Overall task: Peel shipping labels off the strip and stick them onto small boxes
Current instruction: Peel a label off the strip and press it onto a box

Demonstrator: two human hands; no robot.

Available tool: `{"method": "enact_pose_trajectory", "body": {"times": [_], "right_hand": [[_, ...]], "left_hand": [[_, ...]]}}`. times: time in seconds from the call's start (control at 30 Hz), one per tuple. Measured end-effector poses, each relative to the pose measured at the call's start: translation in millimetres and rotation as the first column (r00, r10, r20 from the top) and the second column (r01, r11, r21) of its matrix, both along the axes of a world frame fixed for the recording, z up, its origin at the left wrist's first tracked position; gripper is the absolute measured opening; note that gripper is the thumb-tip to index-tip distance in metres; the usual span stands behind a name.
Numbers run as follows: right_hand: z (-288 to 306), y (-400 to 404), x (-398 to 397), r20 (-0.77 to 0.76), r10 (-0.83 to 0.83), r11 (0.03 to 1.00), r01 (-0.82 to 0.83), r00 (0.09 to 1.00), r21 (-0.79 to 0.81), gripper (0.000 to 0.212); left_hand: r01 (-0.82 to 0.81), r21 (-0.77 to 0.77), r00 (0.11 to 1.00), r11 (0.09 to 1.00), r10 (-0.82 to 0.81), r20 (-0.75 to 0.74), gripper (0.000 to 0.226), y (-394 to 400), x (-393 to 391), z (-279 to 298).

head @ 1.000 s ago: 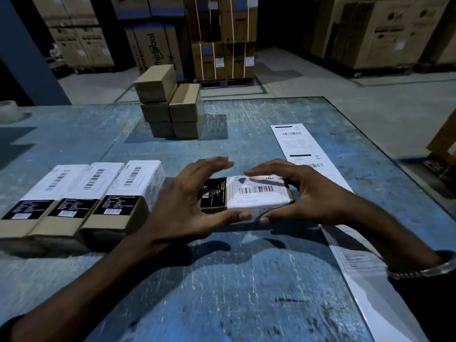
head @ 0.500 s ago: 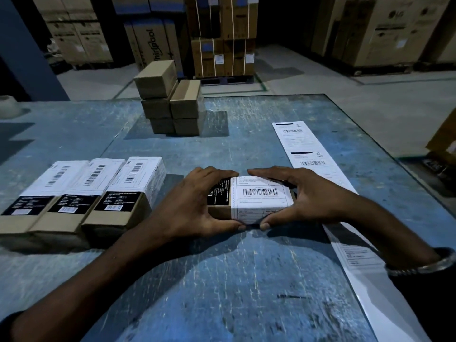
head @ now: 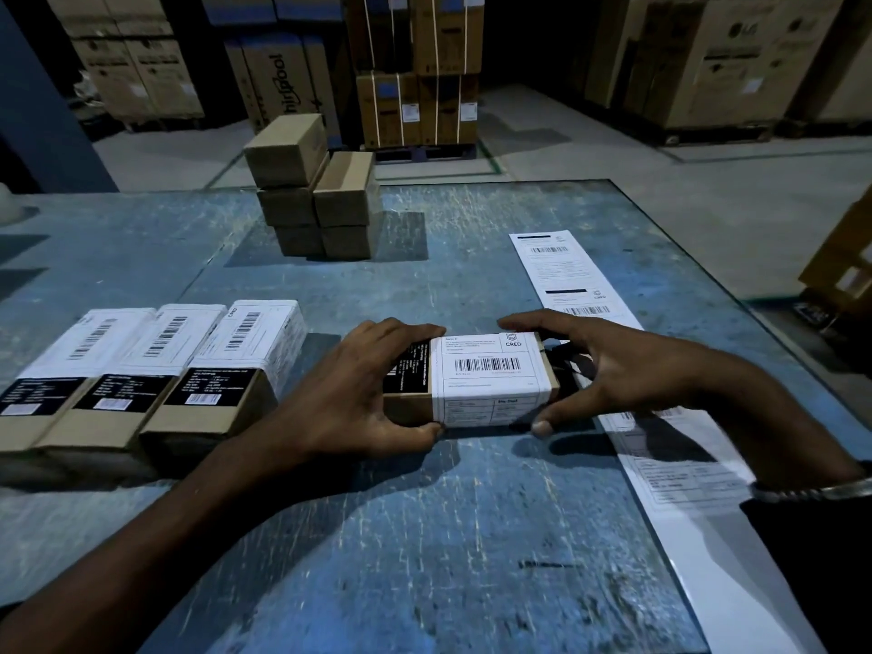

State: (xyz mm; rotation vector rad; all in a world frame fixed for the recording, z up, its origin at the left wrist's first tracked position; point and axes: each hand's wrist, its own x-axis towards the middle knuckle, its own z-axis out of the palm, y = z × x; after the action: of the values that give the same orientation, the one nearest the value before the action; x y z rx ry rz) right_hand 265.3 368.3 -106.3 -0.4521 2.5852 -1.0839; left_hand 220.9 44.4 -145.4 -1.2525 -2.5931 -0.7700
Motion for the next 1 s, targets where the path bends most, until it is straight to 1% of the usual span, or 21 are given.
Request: {"method": "enact_pose_trajectory", "body": {"times": [0.03,0.07,0.17,0.2,0.27,0.33,0.43,0.5,0.57,0.6,0.7,0.73,0.83,0.87,0.93,1.0], "right_hand": [[3,-1,1,0.023,-0.024,0.999,0.025,0.999,-0.039,0.094],[5,-3,1,0.03,-0.044,0.996,0.046,0.999,-0.079,0.085],[3,-12,-1,0.012,-0.116,0.973,0.116,0.993,-0.2,0.046],[0,-13,-2,0.041,-0.15,0.951,0.155,0.988,-0.266,0.039],[-7,-15,-4,0.113,-0.204,0.892,0.233,0.972,-0.386,0.032],[-13,-17,-6,0.142,-0.242,0.854,0.28,0.96,-0.438,0.031],[-14,-16,-8,0.172,-0.263,0.833,0.314,0.949,-0.456,0.032],[-10,-12,-6,0.181,-0.196,0.866,0.257,0.964,-0.43,0.036],[-7,-10,-3,0.165,-0.094,0.915,0.151,0.982,-0.374,0.043],[-6,-10,-2,0.165,-0.082,0.921,0.138,0.983,-0.365,0.044],[-10,-12,-5,0.13,-0.174,0.895,0.212,0.976,-0.392,0.033],[-12,-14,-5,0.133,-0.199,0.88,0.236,0.971,-0.412,0.033],[-10,-23,-3,0.183,-0.245,0.822,0.304,0.952,-0.482,0.033],[-8,-24,-2,0.187,-0.257,0.819,0.316,0.948,-0.48,0.033],[-2,-22,0,0.18,-0.261,0.843,0.315,0.948,-0.435,0.037],[3,-18,1,0.151,-0.27,0.876,0.308,0.951,-0.372,0.042]], "left_hand": [[0.003,-0.002,1.0,1.0,-0.003,0.0,0.093,0,0,0],[0.002,0.001,1.0,1.0,-0.002,0.002,0.093,0,1,0],[-0.026,0.046,0.999,0.999,0.025,0.024,0.089,2,5,1],[-0.034,0.058,0.999,0.998,0.032,0.033,0.088,3,6,2],[-0.038,0.064,0.999,0.997,0.035,0.041,0.087,4,6,2],[-0.036,0.062,0.999,0.997,0.033,0.043,0.086,3,6,3],[-0.03,0.06,0.999,0.998,0.028,0.042,0.084,3,6,4],[-0.025,0.066,0.999,0.998,0.022,0.043,0.083,3,6,4],[-0.025,0.067,0.999,0.997,0.022,0.042,0.083,3,6,3],[-0.026,0.063,0.999,0.998,0.024,0.039,0.083,3,6,3],[-0.04,0.055,0.998,0.998,0.038,0.043,0.085,3,6,3],[-0.042,0.055,0.998,0.998,0.04,0.047,0.085,3,6,4],[-0.035,0.051,0.999,0.998,0.033,0.043,0.086,3,6,2],[-0.037,0.068,0.999,0.997,0.034,0.04,0.087,3,6,1],[-0.073,0.123,0.997,0.99,0.071,0.023,0.087,1,5,2],[-0.11,0.141,0.993,0.984,0.116,-0.036,0.087,-1,6,5]]}}
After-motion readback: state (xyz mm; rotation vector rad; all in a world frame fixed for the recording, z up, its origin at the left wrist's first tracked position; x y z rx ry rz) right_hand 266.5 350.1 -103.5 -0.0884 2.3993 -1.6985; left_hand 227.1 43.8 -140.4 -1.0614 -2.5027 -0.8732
